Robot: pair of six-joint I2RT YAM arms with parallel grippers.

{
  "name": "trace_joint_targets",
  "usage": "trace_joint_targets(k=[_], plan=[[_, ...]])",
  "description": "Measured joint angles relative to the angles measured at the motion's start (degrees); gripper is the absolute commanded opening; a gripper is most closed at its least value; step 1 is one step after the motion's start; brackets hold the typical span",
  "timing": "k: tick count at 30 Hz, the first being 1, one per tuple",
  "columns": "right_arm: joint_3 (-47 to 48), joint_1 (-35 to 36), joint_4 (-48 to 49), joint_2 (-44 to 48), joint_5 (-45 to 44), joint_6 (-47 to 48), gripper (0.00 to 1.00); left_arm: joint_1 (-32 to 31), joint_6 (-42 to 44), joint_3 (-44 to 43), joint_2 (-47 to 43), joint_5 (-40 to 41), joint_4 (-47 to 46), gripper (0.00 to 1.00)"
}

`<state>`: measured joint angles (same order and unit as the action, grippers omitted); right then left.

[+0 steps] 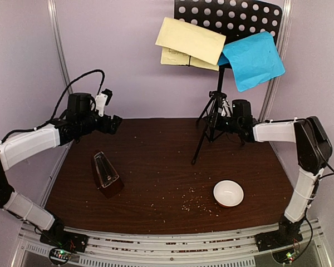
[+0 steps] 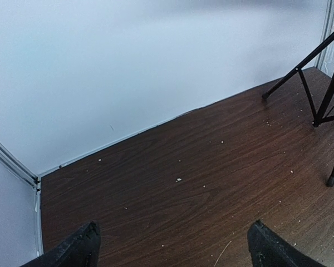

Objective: Pack up the instrument practice props

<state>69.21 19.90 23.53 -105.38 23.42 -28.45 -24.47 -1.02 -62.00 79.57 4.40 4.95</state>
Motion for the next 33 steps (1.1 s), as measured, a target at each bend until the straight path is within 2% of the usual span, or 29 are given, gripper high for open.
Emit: trace_joint_targets(k=[13, 22, 29, 30, 33], plan=[[-7.87, 14.05, 2.4, 5.79, -1.49, 1.07, 0.0, 0.0, -0.76, 0.02, -1.09, 0.35, 0.02, 0.95], [-11.28, 23.1, 3.61, 8.35, -4.96, -0.17, 0.0, 0.0, -0.57, 0.68, -7.26, 6.58, -0.74, 0.96], [-12.5, 27.19, 3.87, 9.38, -6.95, -0.79, 0.0, 0.0, 0.07, 1.88, -8.24, 10.19, -1.09, 0.96], [-12.7, 27.5, 4.07, 9.46, -7.17, -0.9, 0.03, 0.0, 0.13, 1.97, -8.31, 10.34, -1.14, 0.96], [-13.03, 27.76, 4.42, 9.62, -7.67, -1.05, 0.22, 0.0, 0.48, 2.27, -8.48, 10.64, -1.66, 0.96]])
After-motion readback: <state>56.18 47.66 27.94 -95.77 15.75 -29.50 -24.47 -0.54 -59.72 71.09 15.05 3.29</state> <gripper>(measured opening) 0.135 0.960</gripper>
